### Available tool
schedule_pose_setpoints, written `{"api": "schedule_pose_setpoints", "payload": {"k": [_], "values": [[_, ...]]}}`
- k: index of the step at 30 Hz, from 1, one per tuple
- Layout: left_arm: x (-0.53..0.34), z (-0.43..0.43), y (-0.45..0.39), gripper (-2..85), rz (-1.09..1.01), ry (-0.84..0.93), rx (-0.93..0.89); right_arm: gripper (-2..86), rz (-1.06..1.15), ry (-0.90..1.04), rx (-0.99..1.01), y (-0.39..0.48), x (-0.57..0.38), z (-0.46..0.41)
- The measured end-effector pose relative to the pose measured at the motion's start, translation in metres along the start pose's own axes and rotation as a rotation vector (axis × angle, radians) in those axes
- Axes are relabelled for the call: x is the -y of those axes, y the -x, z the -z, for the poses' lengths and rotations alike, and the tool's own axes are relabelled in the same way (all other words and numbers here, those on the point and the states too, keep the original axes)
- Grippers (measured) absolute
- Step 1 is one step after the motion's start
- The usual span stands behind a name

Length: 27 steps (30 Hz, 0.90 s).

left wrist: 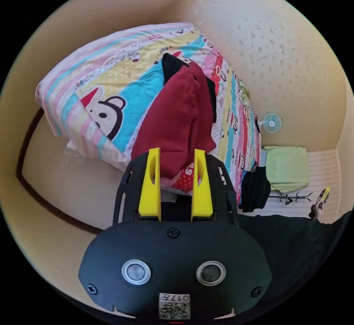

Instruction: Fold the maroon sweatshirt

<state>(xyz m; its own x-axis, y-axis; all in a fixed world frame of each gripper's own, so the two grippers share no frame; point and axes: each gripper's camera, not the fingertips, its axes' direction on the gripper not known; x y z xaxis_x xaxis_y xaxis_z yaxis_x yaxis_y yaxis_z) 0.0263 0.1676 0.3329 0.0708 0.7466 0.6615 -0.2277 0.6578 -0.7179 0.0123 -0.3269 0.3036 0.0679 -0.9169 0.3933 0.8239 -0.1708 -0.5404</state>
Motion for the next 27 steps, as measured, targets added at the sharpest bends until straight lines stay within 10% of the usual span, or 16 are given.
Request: {"api": "schedule_pose_setpoints", "payload": {"k": [11,20,27], "values": [[0.030,-0.155,-0.037,5.4,-0.069,0.379,0.330,0.3,-0.023,-0.063,0.082,0.010,0.009,0.008],[0.016,0.032,0.029,4.6,0.001,-0.113,-0.672,0.4,0.023,-0.137,0.009,0.045,0.033,0.060],[0.022,0.144,-0.086,4.4,-0.681,-0.211,-1.015,0.5,-0.005,-0.023,0.123,0.038,0.067,0.021]]}}
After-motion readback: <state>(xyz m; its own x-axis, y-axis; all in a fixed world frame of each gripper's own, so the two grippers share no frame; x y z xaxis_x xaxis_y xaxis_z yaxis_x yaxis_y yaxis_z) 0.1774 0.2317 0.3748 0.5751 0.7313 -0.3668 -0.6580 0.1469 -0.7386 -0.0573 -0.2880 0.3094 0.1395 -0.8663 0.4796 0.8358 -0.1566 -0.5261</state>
